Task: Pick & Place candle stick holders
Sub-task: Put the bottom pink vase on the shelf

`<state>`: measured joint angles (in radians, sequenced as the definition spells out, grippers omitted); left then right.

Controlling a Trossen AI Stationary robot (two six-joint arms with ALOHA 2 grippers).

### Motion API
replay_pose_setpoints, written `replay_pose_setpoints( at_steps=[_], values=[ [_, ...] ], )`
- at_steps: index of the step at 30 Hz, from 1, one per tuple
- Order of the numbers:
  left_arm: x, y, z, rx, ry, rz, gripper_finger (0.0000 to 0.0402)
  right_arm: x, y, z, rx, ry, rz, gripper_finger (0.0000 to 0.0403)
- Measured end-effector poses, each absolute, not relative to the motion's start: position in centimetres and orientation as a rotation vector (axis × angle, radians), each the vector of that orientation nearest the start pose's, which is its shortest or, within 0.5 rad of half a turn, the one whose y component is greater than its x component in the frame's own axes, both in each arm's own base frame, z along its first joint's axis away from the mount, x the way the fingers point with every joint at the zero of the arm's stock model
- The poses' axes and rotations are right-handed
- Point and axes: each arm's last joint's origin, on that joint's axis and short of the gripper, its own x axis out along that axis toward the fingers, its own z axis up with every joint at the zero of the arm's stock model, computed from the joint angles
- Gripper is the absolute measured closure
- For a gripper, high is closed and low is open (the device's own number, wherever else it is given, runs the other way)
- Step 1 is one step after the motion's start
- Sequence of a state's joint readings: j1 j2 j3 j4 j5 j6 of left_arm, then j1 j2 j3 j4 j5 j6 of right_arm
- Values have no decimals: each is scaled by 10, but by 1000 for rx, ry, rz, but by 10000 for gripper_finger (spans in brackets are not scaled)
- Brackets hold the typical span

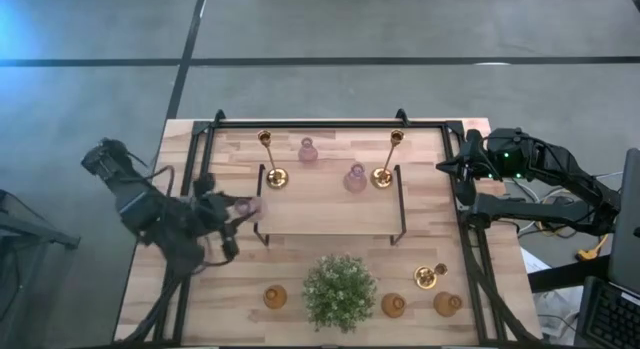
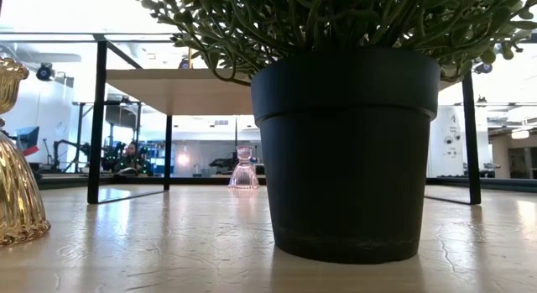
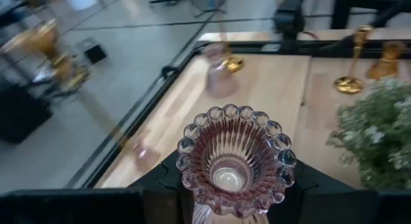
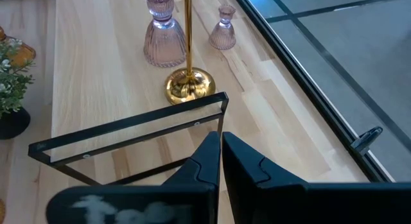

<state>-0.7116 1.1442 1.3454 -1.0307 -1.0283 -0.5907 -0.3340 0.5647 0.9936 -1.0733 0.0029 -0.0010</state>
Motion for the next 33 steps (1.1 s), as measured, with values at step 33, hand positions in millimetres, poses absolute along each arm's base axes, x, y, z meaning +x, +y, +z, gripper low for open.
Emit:
replay_pose_setpoints(
  at_steps=[33],
  values=[
    [285,-64,351,-121,394,653,268,68,-24,343,106,638,-325,390]
  ],
)
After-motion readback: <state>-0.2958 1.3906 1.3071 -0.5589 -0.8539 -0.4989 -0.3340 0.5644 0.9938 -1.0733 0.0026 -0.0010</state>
